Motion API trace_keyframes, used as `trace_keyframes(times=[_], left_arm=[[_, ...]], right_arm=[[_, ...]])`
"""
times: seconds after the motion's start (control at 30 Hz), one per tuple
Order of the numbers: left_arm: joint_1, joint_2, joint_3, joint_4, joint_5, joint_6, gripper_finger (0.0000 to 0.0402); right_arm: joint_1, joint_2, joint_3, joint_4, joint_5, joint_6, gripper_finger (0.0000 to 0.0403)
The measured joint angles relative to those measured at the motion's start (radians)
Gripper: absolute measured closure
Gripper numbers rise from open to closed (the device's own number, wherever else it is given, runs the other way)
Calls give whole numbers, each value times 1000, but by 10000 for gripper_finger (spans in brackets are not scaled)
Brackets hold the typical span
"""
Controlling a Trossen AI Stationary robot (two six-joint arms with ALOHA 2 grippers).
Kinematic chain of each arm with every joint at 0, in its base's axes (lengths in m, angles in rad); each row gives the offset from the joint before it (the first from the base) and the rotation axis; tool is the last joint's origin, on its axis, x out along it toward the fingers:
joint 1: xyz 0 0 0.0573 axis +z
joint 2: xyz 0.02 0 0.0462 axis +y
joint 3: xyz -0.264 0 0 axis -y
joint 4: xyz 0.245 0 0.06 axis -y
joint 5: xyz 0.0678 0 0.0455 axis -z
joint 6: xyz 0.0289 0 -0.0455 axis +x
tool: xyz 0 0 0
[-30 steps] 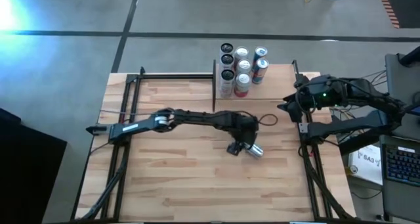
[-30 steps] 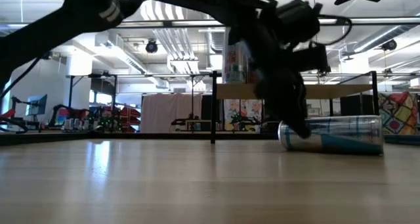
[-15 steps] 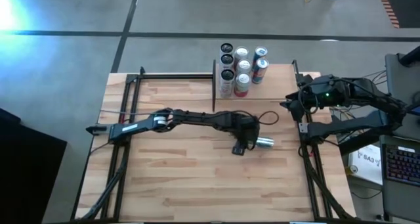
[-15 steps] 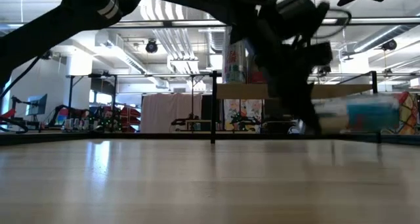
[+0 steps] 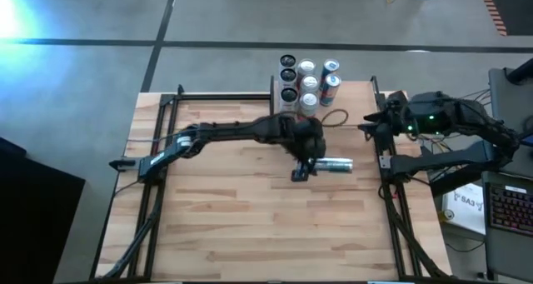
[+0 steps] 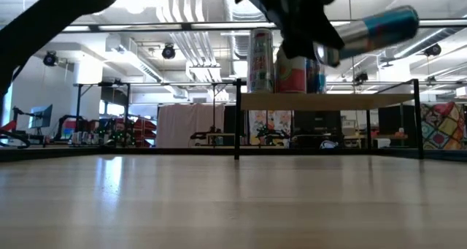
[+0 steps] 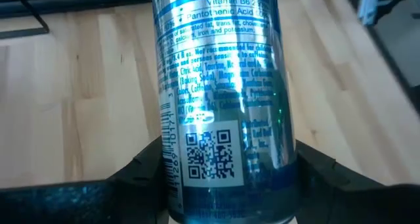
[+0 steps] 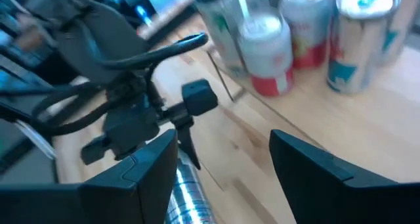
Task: Place canned beverage on shelf
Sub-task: Put the blue soda can aligned with the other blue soda can on the shelf
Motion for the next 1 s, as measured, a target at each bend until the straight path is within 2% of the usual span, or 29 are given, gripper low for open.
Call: trace_keyframes(times=[0.1, 0.17, 0.27, 0.37, 0.47, 0.53, 0.6, 0.7, 0.8, 0.87, 1.0], left_arm=[[7, -59, -51, -5, 7, -12, 219], [8, -114, -130, 14, 7, -20, 219], [8, -222, -323, 112, 12, -58, 219], [11, -361, -569, 290, 37, -132, 219], [24, -530, -814, 523, 78, -230, 219], [38, -639, -963, 702, 139, -308, 217], [53, -733, -1101, 899, 223, -398, 214], [68, -839, -1287, 1283, 340, -582, 211], [76, -900, -1425, 1667, 403, -763, 210], [76, -911, -1498, 1856, 404, -856, 210], [75, -887, -1586, 2069, 396, -1001, 209]], right_arm=[[0, -28, -7, 57, -4, -1, 173], [0, -46, -13, 67, -6, 1, 172], [0, -63, -24, 69, -9, 1, 172], [1, -72, -49, 82, -56, -5, 172], [5, -72, -109, 149, -114, -26, 173], [14, -56, -175, 271, -163, -54, 172], [27, -49, -242, 506, -221, -83, 172], [48, -12, -335, 919, -326, -151, 175], [59, 60, -387, 1229, -387, -268, 177], [58, 115, -390, 1324, -392, -321, 176], [45, 255, -324, 1338, -386, -330, 166]])
